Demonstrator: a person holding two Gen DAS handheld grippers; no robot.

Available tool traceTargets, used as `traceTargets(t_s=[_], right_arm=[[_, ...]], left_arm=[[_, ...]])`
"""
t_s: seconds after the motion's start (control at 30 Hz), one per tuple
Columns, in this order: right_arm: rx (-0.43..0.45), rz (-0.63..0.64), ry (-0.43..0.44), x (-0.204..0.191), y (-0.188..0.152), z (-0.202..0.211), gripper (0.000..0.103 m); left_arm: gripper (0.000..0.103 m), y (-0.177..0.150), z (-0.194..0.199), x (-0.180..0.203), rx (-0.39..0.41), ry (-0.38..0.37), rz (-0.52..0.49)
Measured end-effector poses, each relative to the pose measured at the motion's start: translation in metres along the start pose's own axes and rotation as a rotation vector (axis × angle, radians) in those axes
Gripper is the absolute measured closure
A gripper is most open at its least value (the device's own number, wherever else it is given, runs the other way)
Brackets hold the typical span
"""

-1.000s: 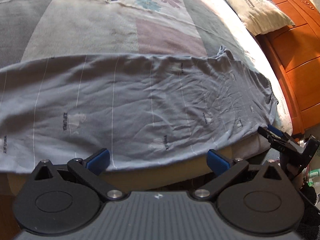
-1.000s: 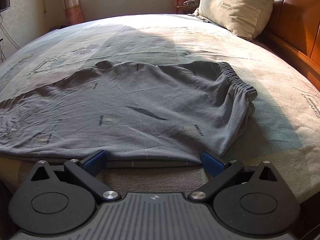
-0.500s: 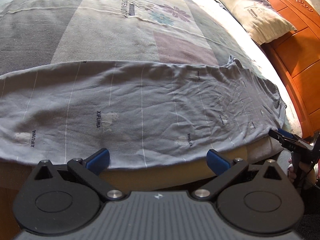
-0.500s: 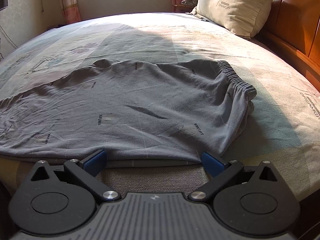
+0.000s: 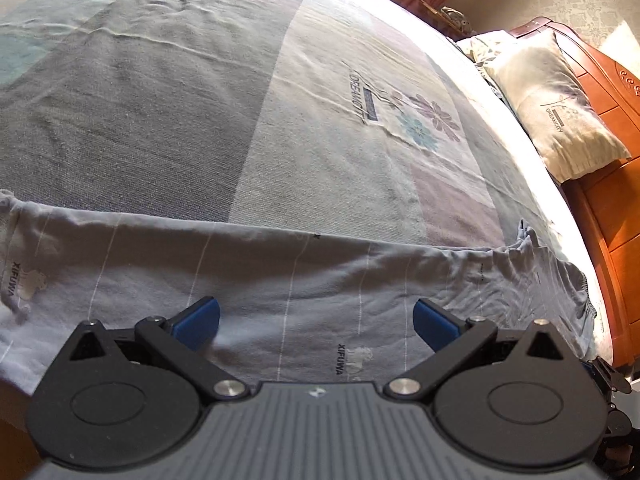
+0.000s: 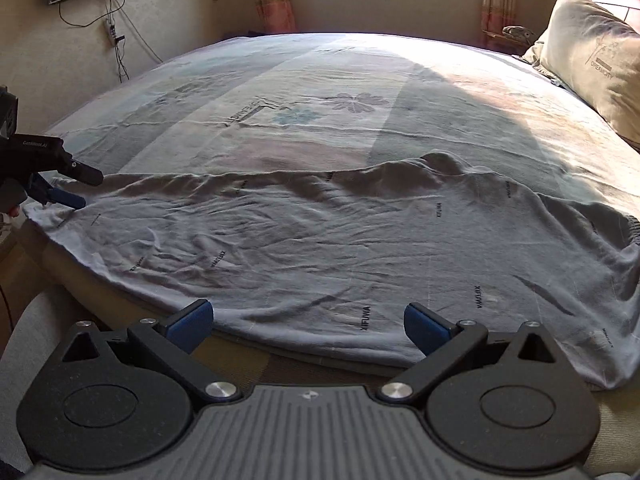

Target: Fold clothes

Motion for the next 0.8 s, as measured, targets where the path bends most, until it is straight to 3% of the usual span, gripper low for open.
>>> traceTargets(t_s=[0.1, 0.13, 0.33, 0.47, 0.53, 0.57, 0.63, 0.8], right_arm=[[-0.057, 0.006, -0.007, -0.004, -0.011, -0.017, 0.000], [-0.052, 0.023, -0.016, -0.005, -0.014, -0.018, 0.000], [-0.056, 0.077, -0.056, -0.009, -0.020, -0.021, 0.000], [-0.061, 0.089, -0.070, -0.010, -0.021, -0.022, 0.000], [-0.064, 0.102, -0.074, -0.011, -0.022, -0.022, 0.000], [-0.065, 0.107, -0.074, -0.011, -0.022, -0.022, 0.000], [-0.073, 0.110, -0.076, -0.012, -0.023, -0.021, 0.000], [-0.081, 0.067, -0.059, -0.015, -0.012, -0.015, 0.000]], left_arm=[[0.001, 0.008, 0.012, -0.019, 0.044, 0.136, 0.032], [0.001, 0.008, 0.018, -0.020, 0.058, 0.136, 0.028], [0.001, -0.014, 0.038, 0.018, 0.078, -0.049, -0.091], [0.001, -0.028, 0.024, 0.017, 0.075, 0.036, -0.125], [0.001, -0.035, 0.013, -0.008, 0.038, 0.144, -0.051], [0.001, -0.037, 0.019, -0.014, 0.067, 0.102, -0.022], [0.001, -0.037, 0.029, -0.025, 0.047, 0.068, 0.042], [0.001, -0.019, 0.052, -0.035, 0.171, 0.115, 0.024]])
Point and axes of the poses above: each gripper's, at about its wrist camera, not at the fingertips, and z roughly against the way its jaws point, x to its right, y to its top, the point moved 6 cm from there along -z, roughly the way its jaws point, and after that the axes turned 14 degrees about y, right-handed, at the moved point
